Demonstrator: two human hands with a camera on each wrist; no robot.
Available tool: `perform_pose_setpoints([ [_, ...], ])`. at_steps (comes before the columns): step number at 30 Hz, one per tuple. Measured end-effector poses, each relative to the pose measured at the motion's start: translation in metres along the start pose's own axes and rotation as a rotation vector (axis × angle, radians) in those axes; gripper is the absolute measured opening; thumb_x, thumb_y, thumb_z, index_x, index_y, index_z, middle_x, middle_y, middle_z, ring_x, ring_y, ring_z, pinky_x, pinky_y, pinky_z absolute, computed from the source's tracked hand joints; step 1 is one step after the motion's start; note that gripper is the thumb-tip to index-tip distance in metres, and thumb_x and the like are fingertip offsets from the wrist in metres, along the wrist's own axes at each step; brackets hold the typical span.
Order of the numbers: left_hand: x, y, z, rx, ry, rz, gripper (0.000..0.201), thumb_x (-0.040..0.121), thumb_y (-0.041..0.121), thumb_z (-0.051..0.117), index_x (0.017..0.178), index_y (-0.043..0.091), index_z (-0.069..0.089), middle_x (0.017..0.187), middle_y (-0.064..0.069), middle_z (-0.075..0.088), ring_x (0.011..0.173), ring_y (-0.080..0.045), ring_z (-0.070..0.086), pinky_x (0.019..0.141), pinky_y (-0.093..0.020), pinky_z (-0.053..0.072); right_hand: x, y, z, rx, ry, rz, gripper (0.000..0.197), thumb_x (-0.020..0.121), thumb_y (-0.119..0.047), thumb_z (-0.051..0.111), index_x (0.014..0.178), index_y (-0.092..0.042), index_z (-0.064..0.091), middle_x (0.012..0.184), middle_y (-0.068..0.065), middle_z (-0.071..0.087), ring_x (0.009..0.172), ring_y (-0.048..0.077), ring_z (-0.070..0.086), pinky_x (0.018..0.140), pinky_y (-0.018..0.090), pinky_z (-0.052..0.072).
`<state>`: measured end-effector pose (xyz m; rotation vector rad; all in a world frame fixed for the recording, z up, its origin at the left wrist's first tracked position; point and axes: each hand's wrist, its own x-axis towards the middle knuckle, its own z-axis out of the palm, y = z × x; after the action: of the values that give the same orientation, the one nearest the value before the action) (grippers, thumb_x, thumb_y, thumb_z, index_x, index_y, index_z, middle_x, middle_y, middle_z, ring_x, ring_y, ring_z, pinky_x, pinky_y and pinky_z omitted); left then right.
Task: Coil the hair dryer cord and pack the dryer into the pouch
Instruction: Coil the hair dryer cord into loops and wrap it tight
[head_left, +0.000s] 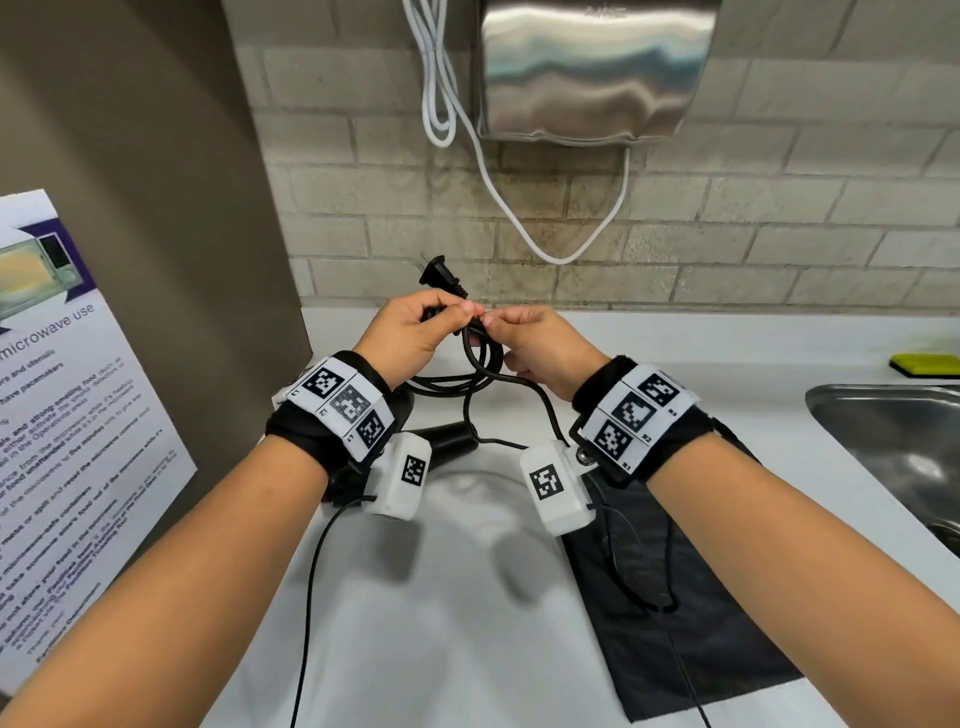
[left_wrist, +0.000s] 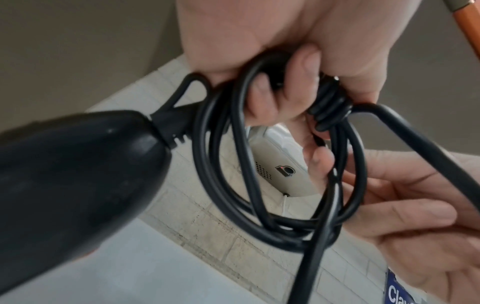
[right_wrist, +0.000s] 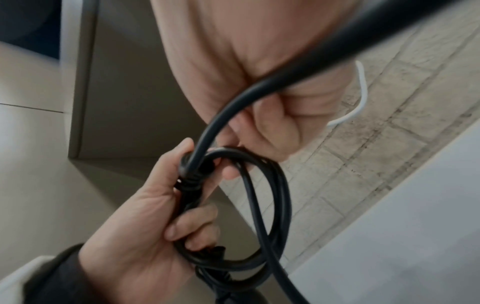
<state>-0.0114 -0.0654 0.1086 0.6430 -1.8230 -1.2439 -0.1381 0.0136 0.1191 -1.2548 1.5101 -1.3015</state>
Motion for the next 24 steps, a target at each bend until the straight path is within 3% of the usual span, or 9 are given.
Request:
perform_pose_setpoints([
  [2,0.001,-0.004,-0.001,0.009,-0.009,0.008,0.022,0.088,0.003,0.056,0.077,0.020,0.063,0.081,0.010,0.068,0.083,-0.012,0.059,0.081,-0.012,0.046,0.003,0.004,-0.002,0.001,0.009,0.025,0.017,0.095,-0.011,0.048,0.084,-0.017,0.059,0.082,-0.001,0.063,0.040,0.003,0.033,0.034,0.012,0.022],
  [4,-0.001,-0.002,0.000,0.003,-0.010,0.033,0.021,0.087,0.001,0.057,0.076,0.018,0.063,0.078,0.013,0.068,0.077,-0.001,0.063,0.076,-0.009,0.047,0.005,0.006,-0.005,0.052,0.029,0.035,0.011,0.092,-0.008,0.052,0.093,-0.011,0.063,0.082,0.002,0.062,0.043,0.004,0.039,0.035,0.013,0.030],
  [6,-0.003,-0.001,0.000,0.012,-0.003,0.049,0.017,0.085,0.000,0.059,0.078,0.014,0.063,0.070,0.015,0.069,0.069,0.007,0.063,0.072,-0.007,0.046,0.005,0.007,-0.007,0.146,0.035,0.017,0.012,0.089,-0.003,0.056,0.095,-0.005,0.065,0.074,0.002,0.060,0.040,0.002,0.041,0.038,0.014,0.036],
  [10,-0.007,-0.001,0.001,0.013,0.003,0.073,0.012,0.083,-0.002,0.061,0.091,0.006,0.064,0.064,0.022,0.068,0.068,0.009,0.063,0.071,-0.006,0.047,0.005,0.007,-0.009,0.163,0.014,-0.064,0.017,0.088,0.000,0.055,0.081,-0.014,0.063,0.054,-0.008,0.058,0.041,-0.001,0.046,0.043,0.015,0.045],
  [14,-0.009,0.002,0.001,0.120,0.052,0.091,0.010,0.083,0.003,0.063,0.092,-0.001,0.066,0.055,0.022,0.064,0.059,0.011,0.059,0.065,-0.003,0.043,0.007,0.006,-0.015,0.295,0.152,-0.119,0.024,0.094,0.001,0.044,0.077,-0.011,0.056,0.067,0.001,0.046,0.044,0.004,0.045,0.050,0.020,0.052],
  [17,-0.009,0.004,-0.001,0.142,0.090,0.075,0.009,0.085,0.007,0.062,0.089,0.000,0.066,0.052,0.015,0.062,0.054,0.011,0.057,0.062,-0.001,0.042,0.008,0.012,-0.035,0.381,0.252,-0.094,0.026,0.096,0.000,0.039,0.077,-0.010,0.053,0.071,0.002,0.047,0.049,0.009,0.046,0.050,0.022,0.051],
  [21,-0.007,0.006,-0.002,0.203,0.115,0.058,0.017,0.090,0.015,0.057,0.075,0.008,0.062,0.044,0.015,0.058,0.047,0.008,0.051,0.056,-0.001,0.036,0.005,0.039,-0.066,0.449,0.356,0.000,0.028,0.096,0.003,0.034,0.075,-0.007,0.050,0.069,0.005,0.045,0.039,0.008,0.050,0.047,0.022,0.052],
  [24,-0.004,0.002,-0.005,0.237,0.162,0.056,0.027,0.093,0.023,0.052,0.067,0.020,0.054,0.057,0.005,0.051,0.047,0.003,0.045,0.056,-0.007,0.034,0.004,0.069,-0.096,0.396,0.504,0.108,0.030,0.094,0.007,0.034,0.072,-0.006,0.049,0.068,0.007,0.045,0.034,0.007,0.050,0.044,0.021,0.052],
])
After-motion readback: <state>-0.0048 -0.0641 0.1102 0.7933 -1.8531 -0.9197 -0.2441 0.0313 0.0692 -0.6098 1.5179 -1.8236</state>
